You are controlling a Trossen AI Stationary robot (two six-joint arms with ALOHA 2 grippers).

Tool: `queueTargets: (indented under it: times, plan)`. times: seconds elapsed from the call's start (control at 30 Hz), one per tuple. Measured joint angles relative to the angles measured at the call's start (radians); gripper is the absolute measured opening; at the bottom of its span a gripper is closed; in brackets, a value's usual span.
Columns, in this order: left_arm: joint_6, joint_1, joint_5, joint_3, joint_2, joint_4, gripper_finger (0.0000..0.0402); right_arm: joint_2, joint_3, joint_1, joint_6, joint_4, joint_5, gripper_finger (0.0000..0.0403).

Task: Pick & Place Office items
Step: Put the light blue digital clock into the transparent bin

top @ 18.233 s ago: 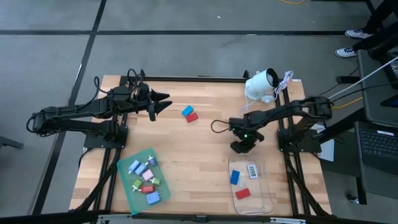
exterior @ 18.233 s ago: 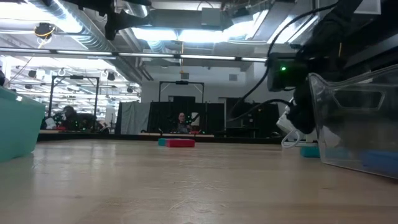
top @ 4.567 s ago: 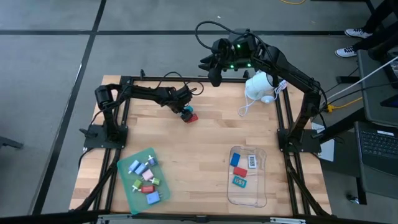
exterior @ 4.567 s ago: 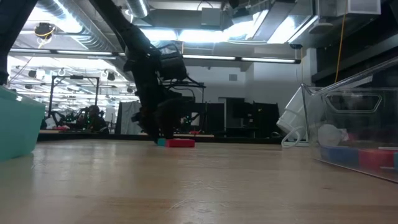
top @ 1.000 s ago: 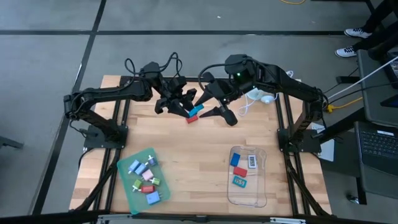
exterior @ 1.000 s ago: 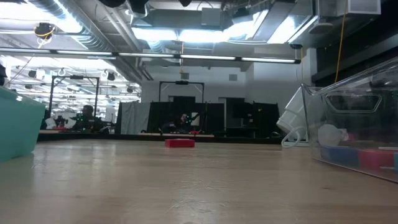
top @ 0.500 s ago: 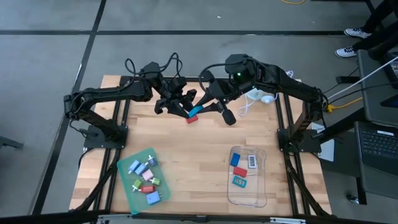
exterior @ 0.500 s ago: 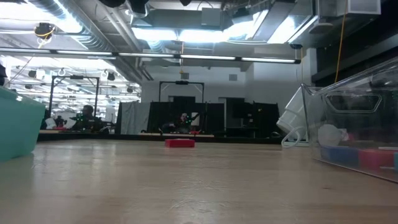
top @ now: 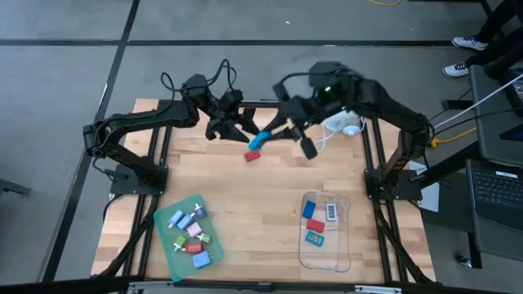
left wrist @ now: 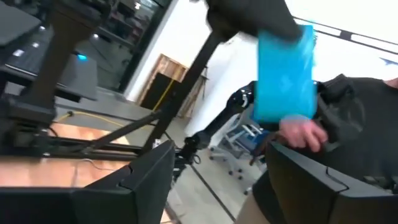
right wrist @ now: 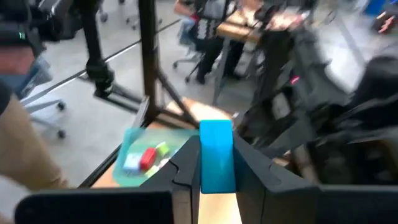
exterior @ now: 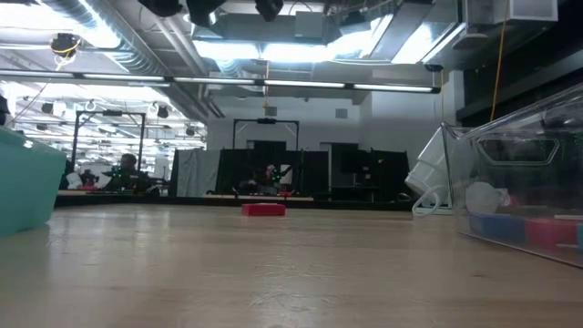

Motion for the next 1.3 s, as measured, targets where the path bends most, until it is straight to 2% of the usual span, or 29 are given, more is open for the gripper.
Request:
queueTargets:
  times: [0.17,0.33,0.4,0.57,0.73,0.83,0.93,1.0,1.1,1.2,1.3]
  plan:
    - [0.075,0.092,-0.013,0.000,-0.001,-0.035,0.0247,-0.014,0.086,-0.025,0.033,-0.012,0.051,0.0065]
    - [0.316,0.210,-0.142,0.000,-0.001,-0.287,0.0248,-0.056,0.076,-0.049,0.103,-0.165,0.119,0.0065]
    - [0.459,0.250,-0.238,0.000,-0.001,-0.435,0.0248,-0.056,0.076,-0.049,0.129,-0.249,0.162,0.0066]
    - [0.783,0.312,-0.575,0.000,-0.001,-0.733,0.0248,-0.052,0.076,-0.047,0.216,-0.463,0.230,0.0068]
    - [0.934,0.320,-0.906,0.000,-0.001,-0.852,0.0249,-0.039,0.075,-0.013,0.375,-0.669,0.321,0.0069]
    - [1.007,0.318,-1.057,0.000,-0.001,-0.870,0.0249,-0.044,0.021,0.024,0.513,-0.674,0.390,0.0068]
    - [1.041,0.316,-1.107,0.000,-0.001,-0.873,0.0249,-0.052,-0.066,0.076,0.657,-0.678,0.476,0.0068]
    - [1.042,0.315,-1.109,0.000,-0.001,-0.874,0.0249,-0.054,-0.147,0.120,0.773,-0.687,0.556,0.0068]
    - [1.036,0.315,-1.101,0.000,-0.001,-0.874,0.0249,-0.055,-0.288,0.184,0.955,-0.686,0.617,0.0068]
    - [1.012,0.315,-1.070,0.000,-0.001,-0.873,0.0249,-0.060,-0.433,0.261,1.109,-0.683,0.611,0.0068]
    - [0.996,0.315,-1.038,0.000,-0.001,-0.869,0.0249,-0.061,-0.581,0.347,1.224,-0.652,0.536,0.0067]
